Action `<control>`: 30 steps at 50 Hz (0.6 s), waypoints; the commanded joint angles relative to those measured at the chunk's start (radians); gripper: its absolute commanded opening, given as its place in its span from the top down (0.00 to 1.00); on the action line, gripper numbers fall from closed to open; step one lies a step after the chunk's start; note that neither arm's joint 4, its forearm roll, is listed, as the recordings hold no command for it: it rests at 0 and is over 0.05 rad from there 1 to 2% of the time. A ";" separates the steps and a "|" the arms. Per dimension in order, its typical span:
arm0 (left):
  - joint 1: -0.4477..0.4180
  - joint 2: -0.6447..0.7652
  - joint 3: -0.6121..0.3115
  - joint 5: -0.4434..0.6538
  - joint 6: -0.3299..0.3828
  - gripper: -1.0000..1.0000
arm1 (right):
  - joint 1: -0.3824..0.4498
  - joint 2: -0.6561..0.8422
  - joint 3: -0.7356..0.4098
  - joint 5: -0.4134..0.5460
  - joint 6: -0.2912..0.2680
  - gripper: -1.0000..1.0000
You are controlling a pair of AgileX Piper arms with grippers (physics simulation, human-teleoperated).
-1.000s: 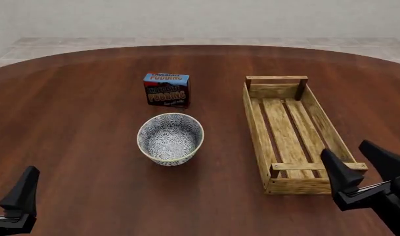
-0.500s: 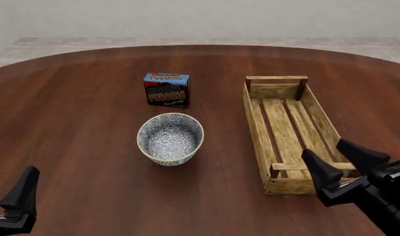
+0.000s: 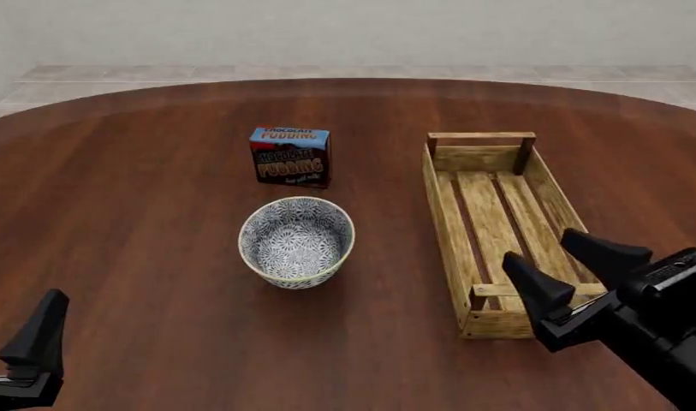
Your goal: Pick up the bowl on the left and put it in the tray.
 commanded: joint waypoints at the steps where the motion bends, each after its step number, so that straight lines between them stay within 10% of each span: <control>1: 0.000 0.000 0.000 0.000 0.000 0.00 | 0.067 0.020 -0.068 0.074 0.033 0.00; 30: 0.000 0.000 0.000 0.000 0.000 0.00 | 0.194 0.114 -0.256 0.201 -0.032 0.00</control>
